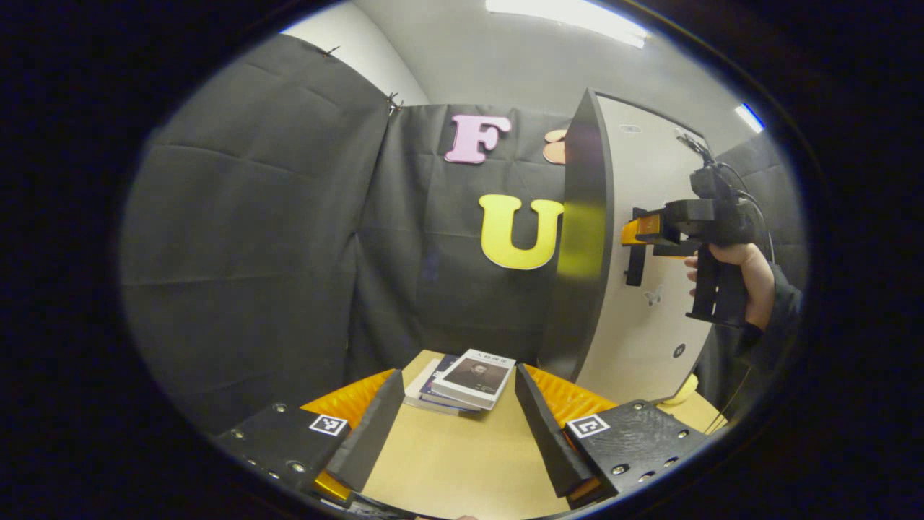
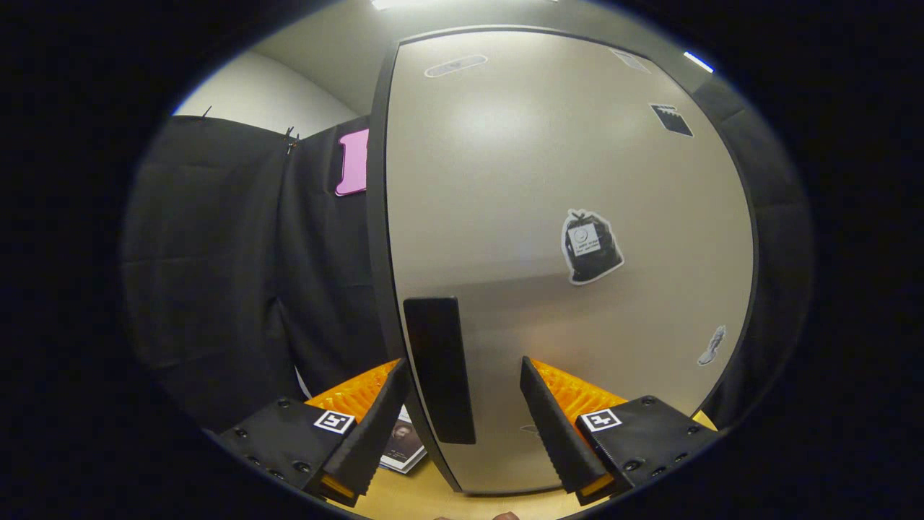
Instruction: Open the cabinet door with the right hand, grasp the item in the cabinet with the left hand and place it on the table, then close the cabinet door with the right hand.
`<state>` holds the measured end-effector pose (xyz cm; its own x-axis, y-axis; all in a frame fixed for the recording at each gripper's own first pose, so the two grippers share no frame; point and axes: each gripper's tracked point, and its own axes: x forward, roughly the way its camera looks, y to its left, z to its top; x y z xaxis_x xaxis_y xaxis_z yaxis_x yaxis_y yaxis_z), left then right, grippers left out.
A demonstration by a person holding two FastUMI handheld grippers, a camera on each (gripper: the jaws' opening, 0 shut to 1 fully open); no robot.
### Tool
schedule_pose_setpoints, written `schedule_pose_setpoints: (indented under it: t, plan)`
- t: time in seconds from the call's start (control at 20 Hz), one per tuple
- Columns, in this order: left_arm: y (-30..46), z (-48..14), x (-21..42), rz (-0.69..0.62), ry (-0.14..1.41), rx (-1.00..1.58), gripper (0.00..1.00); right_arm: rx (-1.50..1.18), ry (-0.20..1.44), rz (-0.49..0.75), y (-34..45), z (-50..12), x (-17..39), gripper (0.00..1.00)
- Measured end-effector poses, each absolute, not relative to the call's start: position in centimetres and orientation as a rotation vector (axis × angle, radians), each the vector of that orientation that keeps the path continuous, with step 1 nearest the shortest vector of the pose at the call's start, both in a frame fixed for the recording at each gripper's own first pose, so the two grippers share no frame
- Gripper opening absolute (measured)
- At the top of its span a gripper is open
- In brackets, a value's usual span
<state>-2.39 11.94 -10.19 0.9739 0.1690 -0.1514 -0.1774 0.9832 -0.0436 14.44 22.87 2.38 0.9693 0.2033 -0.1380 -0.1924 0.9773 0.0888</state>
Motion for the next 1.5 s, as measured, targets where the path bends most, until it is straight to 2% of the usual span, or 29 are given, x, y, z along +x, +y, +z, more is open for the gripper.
schedule_pose_setpoints:
  t: [0.1, 0.15, 0.2, 0.25, 0.3, 0.35, 0.4, 0.5, 0.55, 0.6, 0.65, 0.7, 0.75, 0.8, 0.85, 1.1, 1.15, 1.25, 1.3, 1.35, 1.4, 1.45, 1.5]
  plan:
    - [13.1, -10.6, -2.8, 0.195, 0.151, -0.074, 0.94, 0.081, 0.145, 0.178, 22.9, 2.4, 14.8, 0.86]
    - [13.6, -10.6, -3.0, 0.205, 0.153, -0.085, 0.90, 0.078, 0.144, 0.174, 23.0, 2.6, 14.8, 0.77]
    - [13.9, -10.8, -3.1, 0.212, 0.153, -0.096, 0.90, 0.077, 0.148, 0.186, 23.5, 2.6, 14.7, 0.63]
    - [14.1, -10.7, -3.3, 0.216, 0.153, -0.105, 0.90, 0.069, 0.165, 0.189, 23.9, 2.4, 14.7, 0.58]
    - [14.2, -10.7, -3.4, 0.218, 0.151, -0.109, 0.94, 0.050, 0.160, 0.182, 24.0, 2.6, 14.7, 0.36]
    - [14.4, -10.5, -3.4, 0.221, 0.148, -0.108, 0.94, 0.026, 0.164, 0.177, 23.7, 2.6, 14.8, 0.37]
    - [14.5, -10.6, -3.6, 0.223, 0.147, -0.105, 0.94, 0.030, 0.144, 0.181, 23.9, 2.6, 14.7, 0.31]
    - [14.2, -10.7, -3.8, 0.218, 0.150, -0.096, 0.94, 0.073, 0.136, 0.221, 24.0, 2.6, 14.8, 0.31]
    - [14.0, -10.7, -3.9, 0.215, 0.153, -0.092, 0.94, 0.078, 0.142, 0.241, 24.1, 2.5, 14.8, 0.25]
    - [13.9, -10.8, -4.0, 0.210, 0.155, -0.091, 0.90, 0.065, 0.143, 0.257, 24.1, 2.6, 14.6, 0.18]
    - [13.6, -10.9, -4.0, 0.205, 0.158, -0.092, 0.94, 0.040, 0.153, 0.272, 24.3, 2.4, 14.6, 0.14]
    - [13.3, -11.0, -4.1, 0.201, 0.162, -0.093, 0.94, 0.031, 0.158, 0.272, 24.1, 2.4, 14.5, 0.11]
    - [13.2, -11.1, -4.1, 0.199, 0.164, -0.095, 0.90, 0.051, 0.164, 0.274, 24.2, 2.3, 14.6, 0.10]
    - [13.0, -11.1, -4.0, 0.195, 0.166, -0.097, 0.90, 0.069, 0.168, 0.281, 24.2, 2.3, 14.5, 0.07]
    - [12.6, -10.9, -4.2, 0.190, 0.166, -0.097, 0.94, 0.071, 0.167, 0.284, 24.1, 2.4, 14.2, 0.10]
    - [11.6, -10.2, -4.3, 0.169, 0.152, -0.109, 0.94, 0.054, 0.146, 0.327, 24.0, 2.7, 12.8, 0.07]
    - [11.4, -10.0, -4.3, 0.166, 0.151, -0.110, 0.90, 0.063, 0.144, 0.336, 24.0, 2.8, 12.3, 0.07]
    - [10.9, -10.2, -4.0, 0.158, 0.157, -0.120, 0.94, 0.049, 0.132, 0.337, 23.8, 3.0, 11.6, 0.10]
    - [10.4, -10.3, -3.7, 0.150, 0.164, -0.129, 0.90, 0.039, 0.126, 0.334, 23.6, 2.8, 11.4, 0.10]
    - [10.0, -10.1, -3.6, 0.142, 0.164, -0.138, 0.94, 0.037, 0.125, 0.338, 23.4, 2.9, 11.2, 0.07]
    - [9.5, -9.7, -3.4, 0.133, 0.159, -0.142, 0.90, 0.045, 0.130, 0.347, 23.3, 3.0, 10.9, 0.10]
    - [9.0, -9.2, -3.3, 0.124, 0.154, -0.143, 0.90, 0.047, 0.138, 0.359, 23.3, 3.0, 10.5, 0.07]
    - [8.7, -8.7, -3.2, 0.116, 0.148, -0.139, 0.94, 0.032, 0.144, 0.367, 23.3, 2.8, 9.9, 0.10]
